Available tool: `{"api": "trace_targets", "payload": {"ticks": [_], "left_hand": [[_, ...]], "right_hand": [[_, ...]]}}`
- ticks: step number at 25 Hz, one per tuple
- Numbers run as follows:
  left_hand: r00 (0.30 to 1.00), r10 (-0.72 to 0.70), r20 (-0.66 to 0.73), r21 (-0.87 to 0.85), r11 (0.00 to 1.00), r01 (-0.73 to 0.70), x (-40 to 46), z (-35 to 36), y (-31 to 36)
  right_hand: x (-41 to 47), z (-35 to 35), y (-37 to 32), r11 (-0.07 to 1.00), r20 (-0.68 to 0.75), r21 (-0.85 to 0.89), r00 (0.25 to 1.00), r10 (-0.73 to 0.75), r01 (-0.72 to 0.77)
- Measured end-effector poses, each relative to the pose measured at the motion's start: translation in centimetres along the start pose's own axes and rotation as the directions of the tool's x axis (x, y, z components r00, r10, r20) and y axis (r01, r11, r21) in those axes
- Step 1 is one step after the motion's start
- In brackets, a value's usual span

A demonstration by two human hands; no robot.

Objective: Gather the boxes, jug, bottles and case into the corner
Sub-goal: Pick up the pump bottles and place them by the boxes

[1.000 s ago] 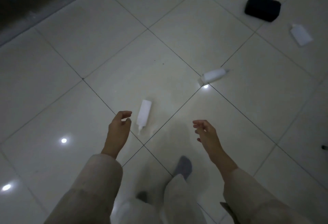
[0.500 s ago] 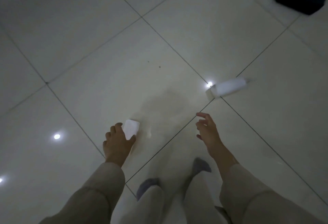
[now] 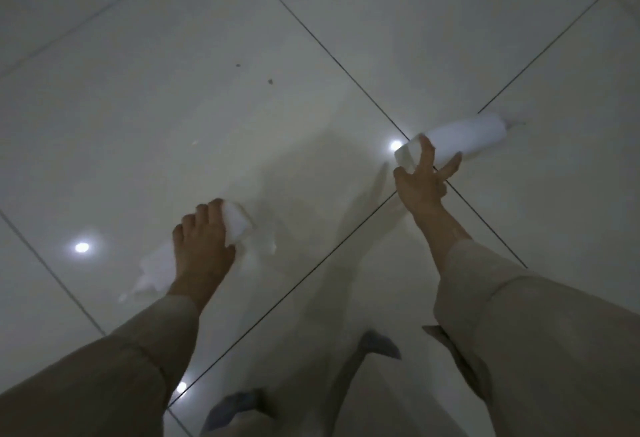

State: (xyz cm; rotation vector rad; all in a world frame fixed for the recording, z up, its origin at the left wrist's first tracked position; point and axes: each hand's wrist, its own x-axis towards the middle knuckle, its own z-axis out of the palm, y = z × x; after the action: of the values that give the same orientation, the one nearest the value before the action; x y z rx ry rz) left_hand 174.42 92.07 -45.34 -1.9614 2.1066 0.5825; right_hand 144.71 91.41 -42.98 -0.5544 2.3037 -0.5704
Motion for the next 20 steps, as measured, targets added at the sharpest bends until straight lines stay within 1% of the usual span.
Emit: {"api": "trace_targets", "payload": {"ticks": [1, 3, 4, 5, 6, 7, 8, 9, 10, 11, 12, 13, 14, 15, 16, 17, 18, 19, 20], "left_hand": [[0.993, 0.11, -0.04, -0.012, 0.994, -0.11, 0.1, 0.6, 1.0], [0.942, 0.323, -0.095, -0.024, 0.945, -0.326, -0.1, 2.0, 2.8], [0.896, 0.435, -0.087, -0.015, 0.899, -0.438, -0.3, 2.5, 3.3], [0.835, 0.547, -0.057, -0.015, 0.836, -0.549, -0.3, 3.0, 3.7], [0.774, 0.633, -0.023, -0.049, 0.772, -0.633, -0.3, 3.1, 3.9], [0.737, 0.676, 0.0, -0.12, 0.731, -0.671, -0.3, 3.1, 4.1], [0.737, 0.676, 0.024, -0.219, 0.723, -0.656, -0.4, 2.8, 4.5], [0.775, 0.632, 0.025, -0.295, 0.745, -0.598, -0.6, 2.6, 5.0], [0.837, 0.547, -0.006, -0.343, 0.785, -0.515, -0.8, 2.3, 5.5], [0.908, 0.413, -0.07, -0.342, 0.845, -0.411, -0.8, 2.2, 6.1], [0.963, 0.237, -0.126, -0.352, 0.897, -0.267, -0.7, 2.1, 6.6], [0.993, 0.043, -0.107, -0.39, 0.917, -0.082, -0.6, 1.7, 7.4], [0.994, -0.104, -0.02, -0.456, 0.886, 0.084, -0.4, 1.4, 8.1], [0.978, -0.189, 0.088, -0.544, 0.814, 0.206, -0.1, 0.8, 8.9], [0.96, -0.221, 0.172, -0.621, 0.732, 0.28, 0.3, 0.4, 9.5], [0.948, -0.232, 0.219, -0.664, 0.676, 0.319, 0.6, -0.1, 10.0], [0.939, -0.248, 0.24, -0.681, 0.646, 0.344, 1.0, -0.4, 10.3], [0.931, -0.275, 0.241, -0.68, 0.636, 0.364, 1.3, -0.6, 10.5], [0.924, -0.299, 0.239, -0.677, 0.63, 0.379, 1.7, -0.9, 10.6]], "right_hand": [[1.1, -0.3, 0.0, 0.999, -0.011, -0.042, 1.0, -0.007, 0.006], [2.9, -0.8, 0.1, 0.994, 0.004, -0.107, 1.0, -0.005, 0.005], [3.6, -1.0, 0.2, 0.992, 0.021, -0.126, 1.0, -0.011, 0.014], [4.2, -1.1, 0.4, 0.99, 0.035, -0.138, 0.999, -0.024, 0.029], [4.6, -1.0, 0.6, 0.986, 0.037, -0.152, 0.998, -0.056, 0.061], [4.7, -0.9, 0.9, 0.978, 0.028, -0.175, 0.993, -0.11, 0.114], [4.6, -0.7, 1.2, 0.964, 0.012, -0.203, 0.985, -0.173, 0.171], [4.3, -0.5, 1.5, 0.947, -0.005, -0.233, 0.974, -0.228, 0.22], [3.8, -0.3, 1.8, 0.929, -0.017, -0.267, 0.963, -0.269, 0.255], [3.1, -0.1, 2.2, 0.908, -0.017, -0.307, 0.952, -0.304, 0.285], [2.0, 0.2, 2.6, 0.879, -0.006, -0.359, 0.942, -0.337, 0.312], [0.7, 0.5, 3.4, 0.832, 0.017, -0.43, 0.924, -0.382, 0.351], [-0.7, 0.9, 4.5, 0.76, 0.049, -0.518, 0.9, -0.432, 0.393], [-2.0, 1.5, 5.7, 0.675, 0.07, -0.602, 0.871, -0.487, 0.426], [-3.3, 2.1, 6.7, 0.614, 0.084, -0.659, 0.854, -0.514, 0.435], [-4.3, 2.6, 7.3, 0.599, 0.076, -0.686, 0.86, -0.505, 0.412], [-4.7, 3.1, 7.3, 0.651, 0.035, -0.668, 0.889, -0.457, 0.36], [-4.6, 3.4, 6.8, 0.747, -0.015, -0.601, 0.93, -0.367, 0.285], [-4.2, 3.6, 5.7, 0.837, -0.041, -0.514, 0.969, -0.243, 0.188]]}}
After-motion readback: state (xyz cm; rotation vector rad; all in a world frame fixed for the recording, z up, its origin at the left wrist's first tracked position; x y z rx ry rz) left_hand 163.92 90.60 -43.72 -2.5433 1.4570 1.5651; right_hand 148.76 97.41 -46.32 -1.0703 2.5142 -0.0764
